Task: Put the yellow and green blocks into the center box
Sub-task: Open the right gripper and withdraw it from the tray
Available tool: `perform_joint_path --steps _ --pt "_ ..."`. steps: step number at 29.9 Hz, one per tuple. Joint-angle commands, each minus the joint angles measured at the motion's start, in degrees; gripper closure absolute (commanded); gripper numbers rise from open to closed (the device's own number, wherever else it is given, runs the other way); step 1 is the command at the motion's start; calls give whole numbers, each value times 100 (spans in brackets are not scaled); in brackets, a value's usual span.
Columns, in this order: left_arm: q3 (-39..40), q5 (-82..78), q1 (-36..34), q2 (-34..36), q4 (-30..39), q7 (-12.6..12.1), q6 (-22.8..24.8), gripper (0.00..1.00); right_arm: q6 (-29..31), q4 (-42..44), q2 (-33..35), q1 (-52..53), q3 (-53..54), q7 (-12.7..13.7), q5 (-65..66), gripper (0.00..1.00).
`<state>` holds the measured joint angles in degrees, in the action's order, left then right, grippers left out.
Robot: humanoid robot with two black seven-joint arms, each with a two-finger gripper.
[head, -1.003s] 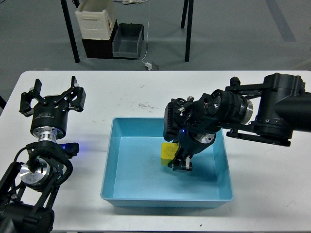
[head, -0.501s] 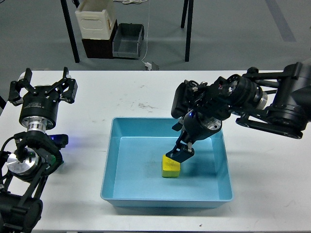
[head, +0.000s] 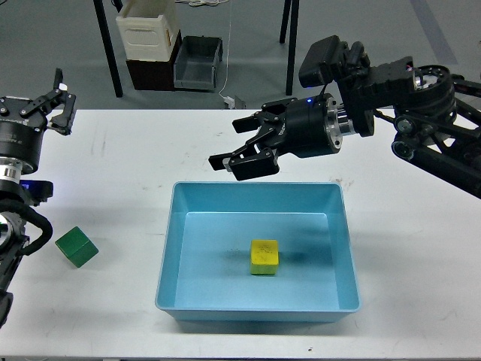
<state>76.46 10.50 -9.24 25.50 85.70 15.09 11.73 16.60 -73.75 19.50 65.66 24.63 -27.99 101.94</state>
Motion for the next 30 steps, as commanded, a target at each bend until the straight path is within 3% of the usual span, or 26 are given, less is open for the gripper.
perform_joint_path --steps 1,5,10,13,17,20,24,28,30 --pt "10 -1020 -34 524 17 -23 -117 0 -525 -227 -183 -552 568 -1 1 2" --pt "-17 -2926 -104 983 17 -67 -828 0 -605 -552 -236 -1307 1419 -1 -261 2" --pt "-17 -4257 -209 1036 -9 -24 -770 0 -623 -842 -525 -2424 2763 39 -1166 2" --pt "-17 -4591 -341 1080 -289 99 -471 0 -789 -869 -929 -3057 3651 758 -1466 1" --pt "-8 -5171 -517 1272 -361 530 -76 0 -1123 -869 -1465 -3997 4759 1585 -1502 0" --pt "-17 -5277 -649 1387 -370 837 14 0 -1395 -930 -1642 -4682 5173 1700 -1624 0" --pt "-17 -6337 -781 1379 -370 1291 -223 0 -1616 -1176 -1599 -5386 5560 1762 -2238 0" --pt "-34 -7376 -772 1431 -440 1291 -136 0 -1572 -1361 -1528 -5984 6096 2025 -3204 0" --pt "-104 -7947 -772 1632 -440 1291 205 0 -1555 -1361 -1379 -6213 6255 2078 -3793 0"
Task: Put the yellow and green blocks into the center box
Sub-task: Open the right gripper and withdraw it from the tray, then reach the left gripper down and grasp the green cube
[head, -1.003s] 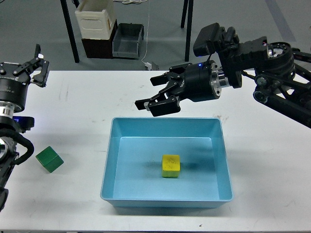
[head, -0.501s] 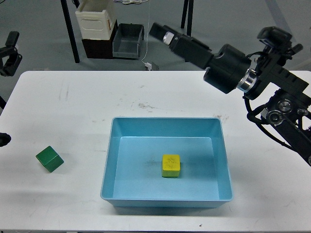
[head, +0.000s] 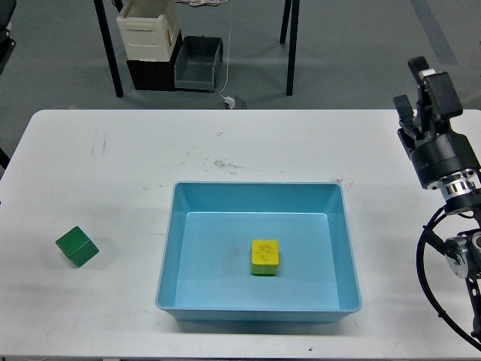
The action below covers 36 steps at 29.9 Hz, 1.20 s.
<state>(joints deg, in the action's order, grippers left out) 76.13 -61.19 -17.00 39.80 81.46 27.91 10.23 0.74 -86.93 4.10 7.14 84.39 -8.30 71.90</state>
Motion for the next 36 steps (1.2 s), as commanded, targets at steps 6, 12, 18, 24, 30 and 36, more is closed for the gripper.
perform_joint_path --steps 6,12,18,24,30,36 --pt "-300 -1878 -189 1266 186 9 1777 0 514 -44 732 -1065 517 101 -2740 0" --pt "-1318 -2879 -663 2506 537 9 1777 0 1138 -26 821 -1619 807 39 -3411 0" --pt "-2838 -4223 -1366 2603 871 9 1777 0 1139 0 821 -1760 842 -92 -3411 0" --pt "-4262 -5587 -1894 2594 863 9 1777 0 1095 0 821 -1883 842 -163 -3411 0" --pt "-5204 -6124 -2211 2524 626 9 1777 0 1095 0 803 -1962 834 -163 -3411 0" --pt "-5705 -6381 -2246 2454 371 9 1777 0 1095 0 803 -1980 834 -172 -3411 0"
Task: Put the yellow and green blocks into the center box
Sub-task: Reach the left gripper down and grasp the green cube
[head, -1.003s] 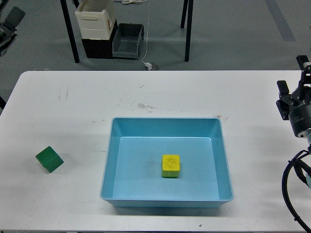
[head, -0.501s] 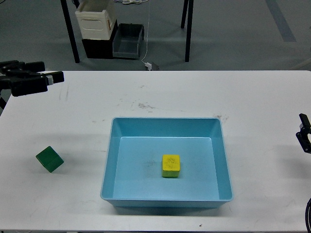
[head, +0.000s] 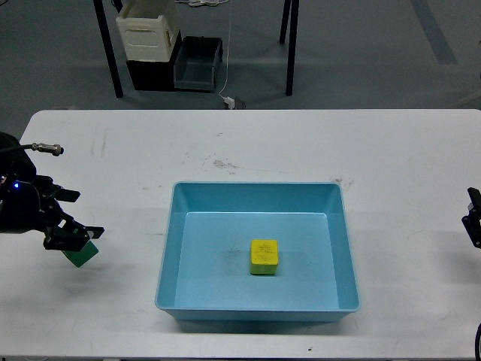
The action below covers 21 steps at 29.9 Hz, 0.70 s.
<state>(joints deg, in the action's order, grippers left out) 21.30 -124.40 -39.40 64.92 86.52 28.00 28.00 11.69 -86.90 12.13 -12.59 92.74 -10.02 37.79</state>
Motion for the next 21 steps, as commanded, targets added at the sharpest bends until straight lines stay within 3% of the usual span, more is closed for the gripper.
perform_joint_path --steps 1,13,16,21 --pt "-267 -60 -6 -102 -188 0 0 0 0 -3 -1 -15 -1 0 0 0" --pt "-521 -60 -6 -621 -874 0 0 0 0 -3 -9 -33 8 -8 0 0" --pt "-575 -60 -6 -691 -927 0 0 0 9 -3 -9 -41 8 -131 0 0" --pt "-566 -60 12 -875 -1067 0 0 8 9 -3 -9 -76 -1 -219 0 0"
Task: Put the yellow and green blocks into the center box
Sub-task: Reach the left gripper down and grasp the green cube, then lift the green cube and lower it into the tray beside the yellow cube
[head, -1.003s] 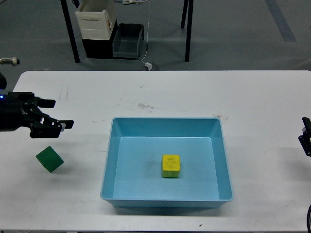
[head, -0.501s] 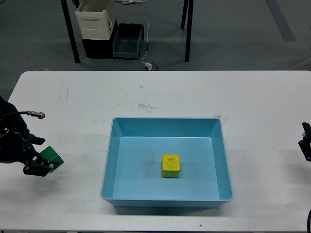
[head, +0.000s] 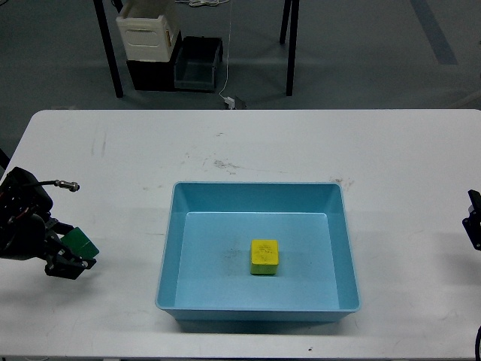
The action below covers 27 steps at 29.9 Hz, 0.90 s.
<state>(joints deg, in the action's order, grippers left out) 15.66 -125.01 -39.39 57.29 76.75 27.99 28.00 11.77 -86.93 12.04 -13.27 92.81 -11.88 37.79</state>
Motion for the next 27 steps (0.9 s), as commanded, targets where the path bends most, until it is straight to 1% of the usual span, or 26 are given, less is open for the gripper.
perform_joint_path --steps 1,2,3,7,9,10,13,15,18,20,24,27 --pt "-1 1 10 -130 -116 1 0 11 1 0 0 -9 -9 -42 0 0" --pt "-10 1 19 -130 -125 1 0 14 1 0 0 -18 0 -42 0 0" --pt "-10 1 19 -130 -143 1 0 19 1 0 0 -18 0 -42 0 0" --pt "-19 1 45 -130 -204 1 -128 48 1 0 0 -44 0 -42 0 0" --pt "-19 1 45 -112 -230 1 -136 57 1 0 0 -44 0 -42 0 0" --pt "-19 1 54 -86 -231 1 -145 64 1 0 0 -44 0 -42 0 0" --pt "-19 1 45 -60 -239 1 -206 75 1 0 -9 -44 0 -42 0 0" --pt "-19 1 10 -42 -248 1 -373 77 1 0 -9 -44 -9 -42 0 0" --pt "16 1 -104 71 -327 1 -794 78 1 0 0 -44 0 -42 0 0" --pt "25 1 -471 238 -362 1 -988 78 1 0 -8 -44 -9 -42 0 0" --pt "8 379 -1341 301 -249 1 -980 78 1 0 0 -44 -9 -42 0 0" --pt "8 609 -1852 362 146 1 -954 78 1 0 0 -53 -9 -42 0 0"
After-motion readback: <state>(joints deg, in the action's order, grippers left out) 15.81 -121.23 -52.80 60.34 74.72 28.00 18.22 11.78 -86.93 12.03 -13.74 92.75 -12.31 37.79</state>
